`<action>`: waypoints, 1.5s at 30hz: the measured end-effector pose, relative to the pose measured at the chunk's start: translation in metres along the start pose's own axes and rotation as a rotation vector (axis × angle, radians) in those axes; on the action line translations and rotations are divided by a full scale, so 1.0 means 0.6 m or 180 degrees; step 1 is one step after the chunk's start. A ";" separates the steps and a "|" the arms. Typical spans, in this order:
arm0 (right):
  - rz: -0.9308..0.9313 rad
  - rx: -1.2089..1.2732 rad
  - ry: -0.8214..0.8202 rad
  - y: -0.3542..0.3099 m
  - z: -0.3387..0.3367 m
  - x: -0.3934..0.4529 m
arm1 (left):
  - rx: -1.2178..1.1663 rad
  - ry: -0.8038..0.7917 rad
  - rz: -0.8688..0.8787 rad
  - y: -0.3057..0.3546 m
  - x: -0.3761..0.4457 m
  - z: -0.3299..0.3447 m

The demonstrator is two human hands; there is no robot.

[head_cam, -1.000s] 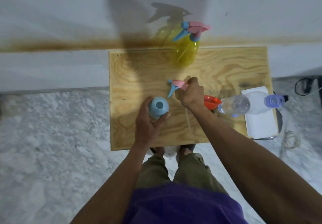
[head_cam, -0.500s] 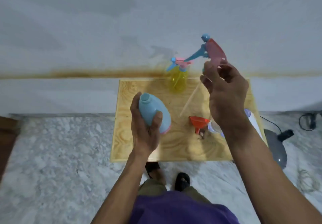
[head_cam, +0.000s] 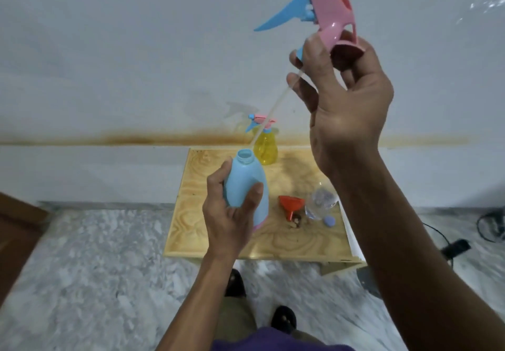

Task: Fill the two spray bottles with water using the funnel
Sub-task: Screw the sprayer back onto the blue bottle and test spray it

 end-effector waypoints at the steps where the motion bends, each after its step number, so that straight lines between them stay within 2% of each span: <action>1: 0.0005 -0.0062 -0.0057 0.001 -0.001 -0.008 | 0.0040 -0.0009 0.0023 0.009 -0.010 0.000; 11: 0.0500 -0.1043 -0.0985 0.083 0.004 -0.093 | 0.0004 -0.0107 0.0263 0.055 -0.014 -0.002; 15: 0.0689 -0.0832 -0.1089 0.102 0.012 -0.109 | -0.0077 -0.0164 0.0434 0.071 0.005 -0.005; 20: 0.0625 -0.0925 -0.1272 0.098 0.055 -0.105 | -0.0021 -0.0257 0.0466 0.088 0.043 -0.036; 25: 0.0489 -0.1078 -0.1178 0.108 0.104 -0.107 | 0.0011 -0.0291 0.0456 0.090 0.081 -0.074; 29: 0.0607 -0.0948 -0.1071 0.126 0.126 -0.120 | 0.0008 -0.0296 0.0476 0.086 0.099 -0.094; 33: 0.0779 -0.0785 -0.0921 0.141 0.133 -0.125 | -0.0094 -0.0339 0.0448 0.082 0.108 -0.101; 38: 0.0723 -0.0865 -0.0660 0.149 0.127 -0.128 | -0.0375 -0.0367 0.0381 0.075 0.117 -0.092; 45: 0.0830 -0.0842 -0.0635 0.151 0.118 -0.132 | -0.0578 -0.0400 0.0328 0.072 0.119 -0.075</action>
Point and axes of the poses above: each hand's wrist, its own x-axis towards the middle knuckle, its own z-axis out of the palm, y = z × x, the point moved 8 cm from there along x, towards the middle knuckle, and after that the axes turned 7 degrees about -x, right-handed, at the moved point
